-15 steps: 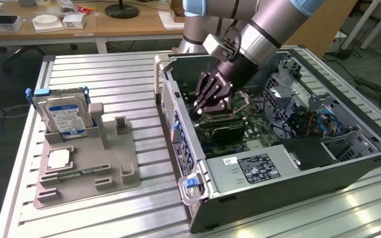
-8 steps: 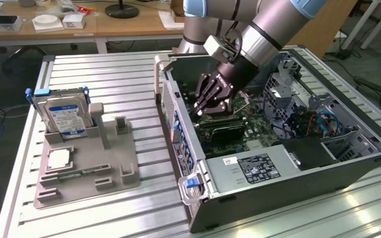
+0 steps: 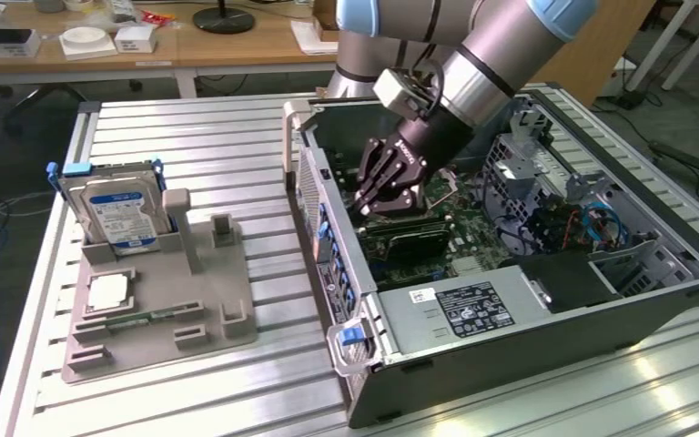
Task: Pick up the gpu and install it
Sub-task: 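Press down on the gpu until it lock into place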
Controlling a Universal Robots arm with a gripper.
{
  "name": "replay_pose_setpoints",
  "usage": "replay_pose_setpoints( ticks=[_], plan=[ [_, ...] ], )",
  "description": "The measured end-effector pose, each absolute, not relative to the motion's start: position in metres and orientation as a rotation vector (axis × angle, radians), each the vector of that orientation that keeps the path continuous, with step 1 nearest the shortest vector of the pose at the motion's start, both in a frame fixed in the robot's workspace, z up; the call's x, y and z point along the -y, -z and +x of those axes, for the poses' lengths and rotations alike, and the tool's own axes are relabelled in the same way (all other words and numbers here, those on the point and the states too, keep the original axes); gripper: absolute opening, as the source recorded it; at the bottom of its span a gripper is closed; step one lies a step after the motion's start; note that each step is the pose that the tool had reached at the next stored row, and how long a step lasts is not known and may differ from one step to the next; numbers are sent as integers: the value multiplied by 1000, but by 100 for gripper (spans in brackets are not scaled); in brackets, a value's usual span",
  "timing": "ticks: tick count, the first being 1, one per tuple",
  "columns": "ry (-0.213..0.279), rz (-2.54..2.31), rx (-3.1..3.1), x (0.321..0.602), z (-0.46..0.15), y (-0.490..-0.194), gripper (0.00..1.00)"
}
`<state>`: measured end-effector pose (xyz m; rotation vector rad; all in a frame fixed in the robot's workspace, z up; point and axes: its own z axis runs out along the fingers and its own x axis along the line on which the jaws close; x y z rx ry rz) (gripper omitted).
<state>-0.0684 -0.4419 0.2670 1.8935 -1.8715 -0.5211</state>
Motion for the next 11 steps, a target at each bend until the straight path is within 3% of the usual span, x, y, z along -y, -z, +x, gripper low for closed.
replay_pose_setpoints(
  ticks=[11],
  plan=[
    [526, 1890, 1868, 442, -69, -260, 10]
  ],
)
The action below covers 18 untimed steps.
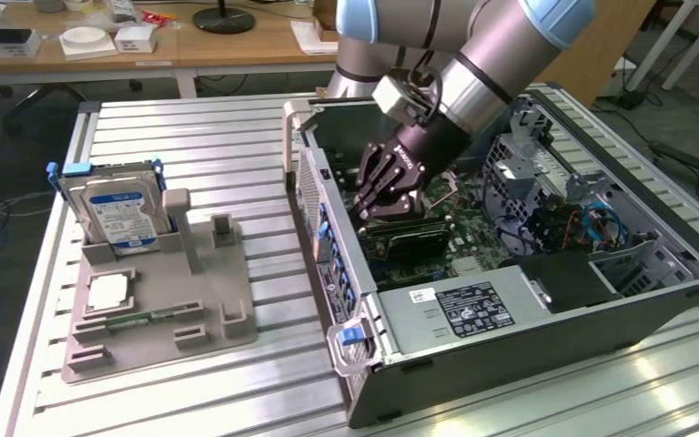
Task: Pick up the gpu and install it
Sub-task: 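Press down on the gpu until it lock into place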
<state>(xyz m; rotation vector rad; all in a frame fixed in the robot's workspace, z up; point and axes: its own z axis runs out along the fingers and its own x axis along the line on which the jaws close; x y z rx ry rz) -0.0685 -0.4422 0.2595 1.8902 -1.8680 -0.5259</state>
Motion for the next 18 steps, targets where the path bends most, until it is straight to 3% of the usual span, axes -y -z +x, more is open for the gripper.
replay_pose_setpoints(
  ticks=[12, 18],
  plan=[
    [557, 1869, 1846, 443, -61, -259, 10],
    [604, 1835, 1809, 443, -59, -259, 10]
  ],
)
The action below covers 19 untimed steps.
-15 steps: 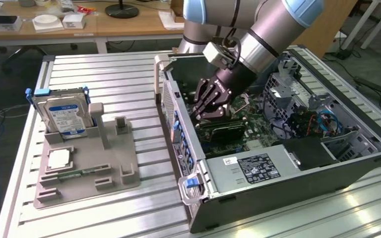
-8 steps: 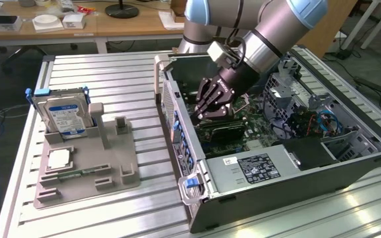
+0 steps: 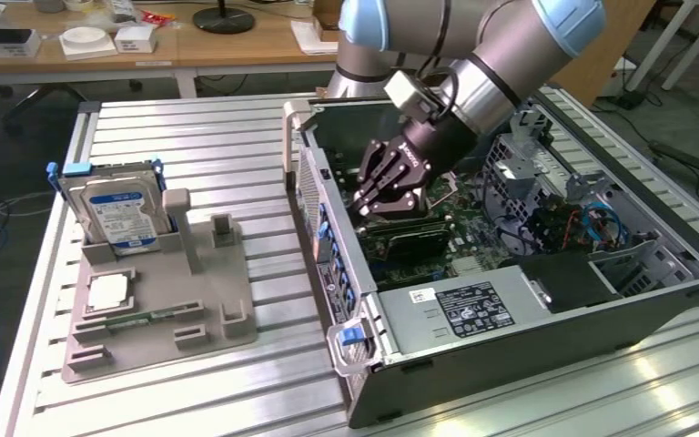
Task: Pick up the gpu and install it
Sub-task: 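Press down on the gpu until it lock into place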
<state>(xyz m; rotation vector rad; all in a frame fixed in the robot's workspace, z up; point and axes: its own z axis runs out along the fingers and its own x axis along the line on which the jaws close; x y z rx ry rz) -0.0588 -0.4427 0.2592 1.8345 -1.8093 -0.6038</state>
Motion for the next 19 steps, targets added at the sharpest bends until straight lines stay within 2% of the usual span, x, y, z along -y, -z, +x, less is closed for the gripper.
replay_pose_setpoints(
  ticks=[19],
  plan=[
    [612, 1833, 1805, 444, -54, -250, 10]
  ],
)
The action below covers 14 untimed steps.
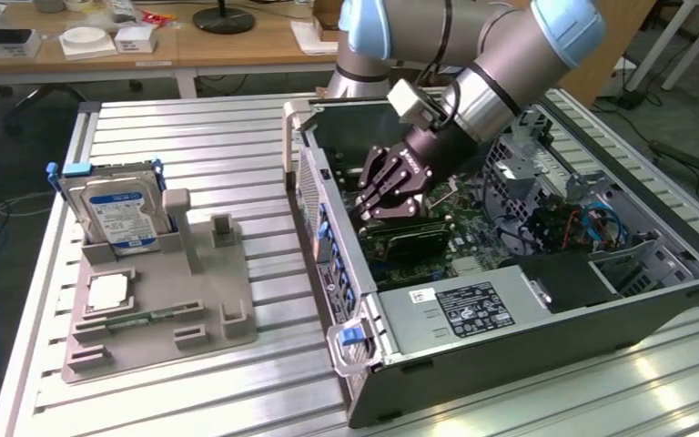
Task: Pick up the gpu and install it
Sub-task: 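Press down on the gpu until it lock into place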
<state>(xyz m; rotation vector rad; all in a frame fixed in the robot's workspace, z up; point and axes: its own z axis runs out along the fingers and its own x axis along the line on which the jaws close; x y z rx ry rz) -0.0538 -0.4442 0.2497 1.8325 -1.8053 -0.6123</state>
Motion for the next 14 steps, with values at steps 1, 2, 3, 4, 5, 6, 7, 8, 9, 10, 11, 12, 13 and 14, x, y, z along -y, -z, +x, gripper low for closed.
replay_pose_setpoints(
  ticks=[1, 2, 3, 4, 5, 6, 7, 8, 9, 10, 11, 12, 13, 14],
  plan=[
    [612, 1832, 1805, 444, -51, -250, 10],
    [610, 1830, 1804, 444, -50, -251, 10],
    [611, 1830, 1804, 444, -48, -250, 10],
    [611, 1830, 1804, 444, -47, -250, 10],
    [610, 1830, 1804, 444, -47, -250, 10],
    [610, 1830, 1804, 444, -46, -250, 10],
    [610, 1830, 1804, 444, -46, -250, 10],
    [610, 1830, 1804, 444, -45, -250, 10],
    [610, 1830, 1804, 444, -45, -250, 10],
    [609, 1831, 1805, 444, -45, -250, 10],
    [601, 1836, 1811, 444, -46, -250, 10],
    [591, 1844, 1819, 444, -46, -250, 10],
    [580, 1853, 1827, 444, -46, -249, 10],
    [568, 1862, 1836, 444, -46, -249, 10]
  ],
)
